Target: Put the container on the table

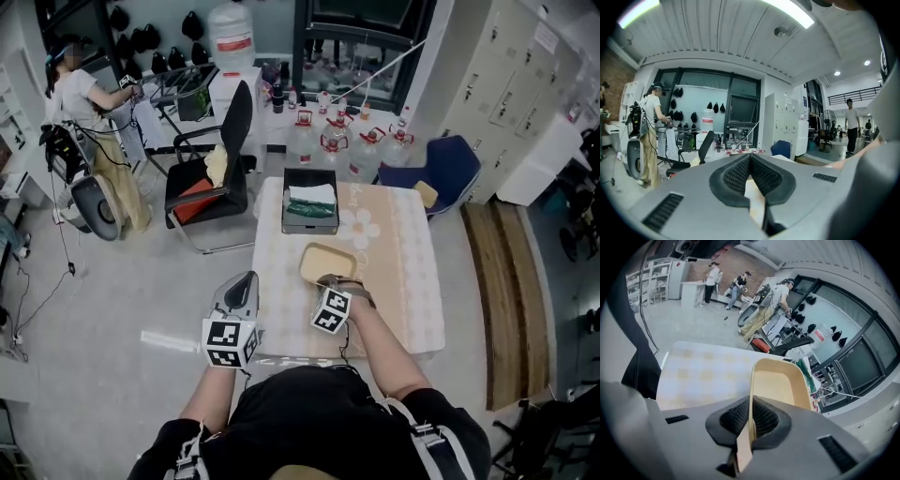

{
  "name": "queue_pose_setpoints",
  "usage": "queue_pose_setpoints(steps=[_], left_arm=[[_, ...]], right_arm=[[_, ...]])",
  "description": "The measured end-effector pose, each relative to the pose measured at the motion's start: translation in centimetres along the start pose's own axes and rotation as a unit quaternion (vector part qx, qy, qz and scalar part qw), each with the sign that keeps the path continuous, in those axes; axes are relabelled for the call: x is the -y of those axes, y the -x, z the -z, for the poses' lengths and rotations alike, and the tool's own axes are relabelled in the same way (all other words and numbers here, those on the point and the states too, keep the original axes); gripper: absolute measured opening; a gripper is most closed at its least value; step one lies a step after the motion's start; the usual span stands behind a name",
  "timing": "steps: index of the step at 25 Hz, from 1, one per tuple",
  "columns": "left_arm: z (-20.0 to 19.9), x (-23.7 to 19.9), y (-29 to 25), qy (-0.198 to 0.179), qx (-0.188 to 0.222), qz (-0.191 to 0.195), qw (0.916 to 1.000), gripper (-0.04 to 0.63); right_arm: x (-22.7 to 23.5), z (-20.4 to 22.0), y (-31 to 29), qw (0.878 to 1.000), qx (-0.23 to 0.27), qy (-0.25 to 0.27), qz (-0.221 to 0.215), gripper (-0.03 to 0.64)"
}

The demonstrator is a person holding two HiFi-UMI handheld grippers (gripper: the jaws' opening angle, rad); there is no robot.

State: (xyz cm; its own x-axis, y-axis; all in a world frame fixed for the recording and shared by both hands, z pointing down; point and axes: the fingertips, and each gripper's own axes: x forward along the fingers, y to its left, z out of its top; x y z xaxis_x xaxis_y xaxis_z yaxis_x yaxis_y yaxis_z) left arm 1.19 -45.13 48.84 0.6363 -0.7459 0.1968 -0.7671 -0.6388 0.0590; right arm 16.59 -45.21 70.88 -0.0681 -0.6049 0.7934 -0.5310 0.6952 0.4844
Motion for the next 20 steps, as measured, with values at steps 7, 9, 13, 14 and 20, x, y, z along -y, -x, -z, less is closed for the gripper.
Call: queue_pose_setpoints(steps=[7,9,13,14,20], left_arm=[[0.4,-1.3,0.3,0.004,-0.004,-0.024,0.9997,0.014],[0.7,-1.7,0.5,0.005,-0.005,-0.03,0.9995,0.014],[1.2,-2.1,0.6,0.005,-0.009,-0.036,0.9993,0.014],[1.2,-2.2,0.6,0.005,-0.01,-0.037,0.9993,0.014],[0.7,-1.9,0.6,0.003,-0.013,-0.038,0.9992,0.014]], right_arm=[[-1.2,1.0,-3.5,1.0,-0.017,0.009,-0.021,0.025],[-1.7,1.4,-4.4,0.999,-0.021,0.009,-0.024,0.025],[-2.7,2.4,-5.9,0.999,-0.034,0.011,-0.035,0.026],[-3.0,2.6,-6.1,0.998,-0.038,0.013,-0.039,0.026],[-4.2,3.4,-6.4,0.997,-0.051,0.005,-0.065,0.028]])
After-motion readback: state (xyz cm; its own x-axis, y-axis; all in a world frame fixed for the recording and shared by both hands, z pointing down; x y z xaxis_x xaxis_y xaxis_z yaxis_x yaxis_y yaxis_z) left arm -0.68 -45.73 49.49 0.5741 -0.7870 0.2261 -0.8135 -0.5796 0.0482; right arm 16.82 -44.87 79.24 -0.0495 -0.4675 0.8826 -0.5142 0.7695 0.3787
